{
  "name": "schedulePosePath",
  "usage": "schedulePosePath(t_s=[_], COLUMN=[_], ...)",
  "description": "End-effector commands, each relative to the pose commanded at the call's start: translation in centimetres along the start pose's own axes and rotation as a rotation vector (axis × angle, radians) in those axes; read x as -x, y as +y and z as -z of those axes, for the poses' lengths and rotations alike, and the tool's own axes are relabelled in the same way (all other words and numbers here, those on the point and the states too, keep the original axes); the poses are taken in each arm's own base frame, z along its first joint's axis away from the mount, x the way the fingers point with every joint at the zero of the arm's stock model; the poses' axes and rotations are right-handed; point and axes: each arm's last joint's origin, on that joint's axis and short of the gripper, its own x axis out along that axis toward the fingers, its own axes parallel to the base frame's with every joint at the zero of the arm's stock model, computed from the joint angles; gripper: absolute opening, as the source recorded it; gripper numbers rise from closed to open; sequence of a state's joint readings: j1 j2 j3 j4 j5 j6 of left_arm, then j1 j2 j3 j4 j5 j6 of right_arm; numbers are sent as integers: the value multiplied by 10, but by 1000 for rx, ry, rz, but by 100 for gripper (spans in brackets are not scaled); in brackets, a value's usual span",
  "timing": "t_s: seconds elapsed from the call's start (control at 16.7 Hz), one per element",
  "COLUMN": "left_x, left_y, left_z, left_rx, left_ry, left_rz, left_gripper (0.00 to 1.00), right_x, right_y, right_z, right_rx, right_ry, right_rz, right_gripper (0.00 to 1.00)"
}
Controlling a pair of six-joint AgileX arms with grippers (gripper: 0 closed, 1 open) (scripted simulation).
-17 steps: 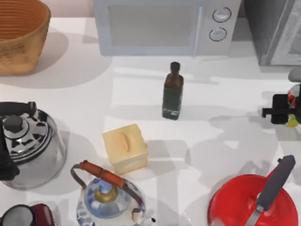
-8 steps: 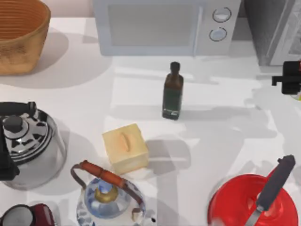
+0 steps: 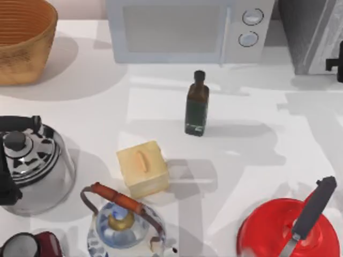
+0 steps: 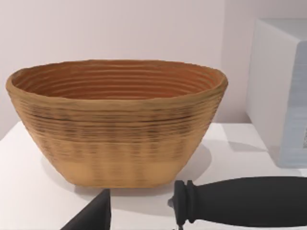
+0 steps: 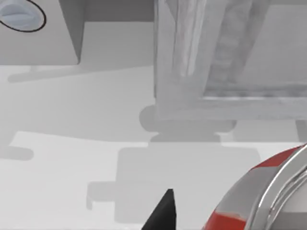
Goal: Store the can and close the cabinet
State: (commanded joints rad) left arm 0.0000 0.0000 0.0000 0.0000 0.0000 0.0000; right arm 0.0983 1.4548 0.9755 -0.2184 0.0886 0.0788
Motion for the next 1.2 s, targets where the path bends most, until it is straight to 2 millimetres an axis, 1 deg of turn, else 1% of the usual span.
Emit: schedulePosePath(t_s=[0.18, 0.3, 0.42, 0.6, 0.78, 0.9, 0.96, 1.08, 1.2], left_x=[0, 0, 0, 0, 0, 0, 0, 0, 0], left_y=[0, 0, 0, 0, 0, 0, 0, 0, 0], left_z=[0, 0, 0, 0, 0, 0, 0, 0, 0], left_rx=[0, 0, 0, 0, 0, 0, 0, 0, 0], left_ry=[0, 0, 0, 0, 0, 0, 0, 0, 0], left_rz=[0, 0, 0, 0, 0, 0, 0, 0, 0], left_gripper=[100, 100, 100, 100, 100, 100, 100, 100, 100], right_x=[-1, 5, 19, 55, 98, 124, 132, 136, 131], right_y=[0, -2, -7, -14, -21, -25, -27, -29, -31], right_z=[1, 6, 15, 33, 62, 89, 104, 133, 159], right_rx=[-1, -3, -7, -11, -12, -12, -11, -7, -4], right_ry=[3, -1, -26, -120, -281, -413, -474, -568, -630], right_rz=[-1, 4, 8, 2, -9, -15, -17, -17, -14], right_gripper=[0, 0, 0, 0, 0, 0, 0, 0, 0])
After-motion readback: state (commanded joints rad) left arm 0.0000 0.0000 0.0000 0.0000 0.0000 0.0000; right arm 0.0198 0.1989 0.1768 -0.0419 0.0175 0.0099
